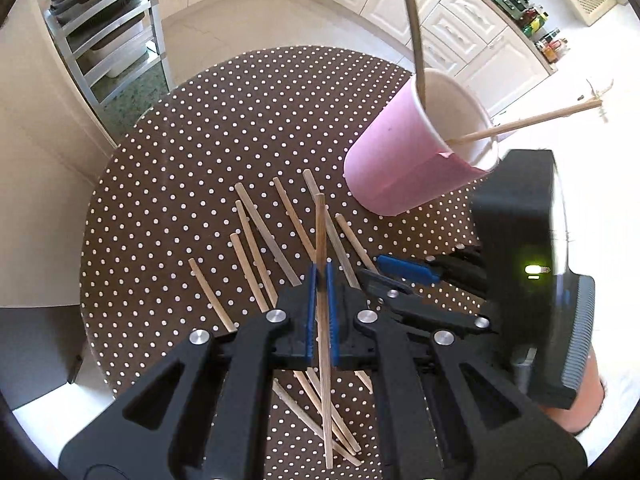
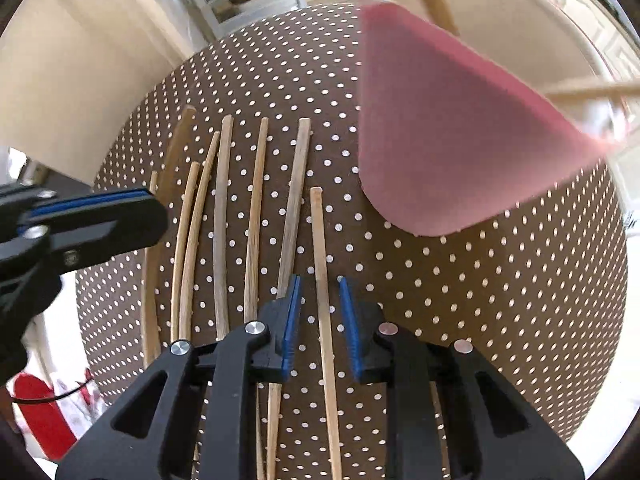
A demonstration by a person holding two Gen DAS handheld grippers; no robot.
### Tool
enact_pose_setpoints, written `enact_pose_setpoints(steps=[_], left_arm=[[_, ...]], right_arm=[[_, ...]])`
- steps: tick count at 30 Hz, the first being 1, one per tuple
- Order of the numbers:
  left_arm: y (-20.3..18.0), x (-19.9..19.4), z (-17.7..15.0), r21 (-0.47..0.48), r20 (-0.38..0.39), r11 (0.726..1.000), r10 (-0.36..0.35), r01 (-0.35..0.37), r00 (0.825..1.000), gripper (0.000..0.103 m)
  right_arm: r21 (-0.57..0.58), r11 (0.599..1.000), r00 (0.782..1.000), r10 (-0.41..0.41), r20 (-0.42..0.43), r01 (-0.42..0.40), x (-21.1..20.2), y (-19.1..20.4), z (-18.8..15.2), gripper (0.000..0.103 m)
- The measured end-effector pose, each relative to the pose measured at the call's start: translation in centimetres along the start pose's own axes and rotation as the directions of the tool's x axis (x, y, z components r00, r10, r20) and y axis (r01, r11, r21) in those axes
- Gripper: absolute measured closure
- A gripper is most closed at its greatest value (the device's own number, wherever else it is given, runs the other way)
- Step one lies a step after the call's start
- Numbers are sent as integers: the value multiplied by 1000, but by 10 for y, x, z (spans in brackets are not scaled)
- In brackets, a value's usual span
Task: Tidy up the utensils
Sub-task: 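Close the left tool on another stick while the right tool grasps a stick too, then raise the left tool's stick above the cup while the right tool lifts its stick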
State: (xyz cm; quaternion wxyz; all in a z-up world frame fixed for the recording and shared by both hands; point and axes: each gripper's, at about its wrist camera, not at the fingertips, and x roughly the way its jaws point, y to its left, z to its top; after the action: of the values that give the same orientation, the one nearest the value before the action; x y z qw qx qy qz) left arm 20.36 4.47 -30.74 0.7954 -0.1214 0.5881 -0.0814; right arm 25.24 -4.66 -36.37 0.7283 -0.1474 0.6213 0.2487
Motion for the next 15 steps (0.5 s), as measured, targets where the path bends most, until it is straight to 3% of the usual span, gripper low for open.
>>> enact_pose_setpoints(steps=[4, 8, 12, 15], left_arm=[[-9, -4, -1, 12, 15, 1000, -2, 1, 1000, 97], [-16, -17, -3, 39, 33, 999, -9, 7, 999, 97], [-25, -32, -3, 54, 54, 998, -24, 21, 998, 98], [-31, -50, -3, 82, 80, 996, -41, 35, 996, 98]], right_arm=[[-36, 998, 998, -58, 2, 58, 5, 14, 5, 98], [22, 1000, 1000, -5, 14, 5, -2, 5, 0, 98], [100, 992, 993, 66, 100, -76, -33, -6, -9, 98], [120, 988, 984, 71, 164, -92, -58, -3, -12, 98]])
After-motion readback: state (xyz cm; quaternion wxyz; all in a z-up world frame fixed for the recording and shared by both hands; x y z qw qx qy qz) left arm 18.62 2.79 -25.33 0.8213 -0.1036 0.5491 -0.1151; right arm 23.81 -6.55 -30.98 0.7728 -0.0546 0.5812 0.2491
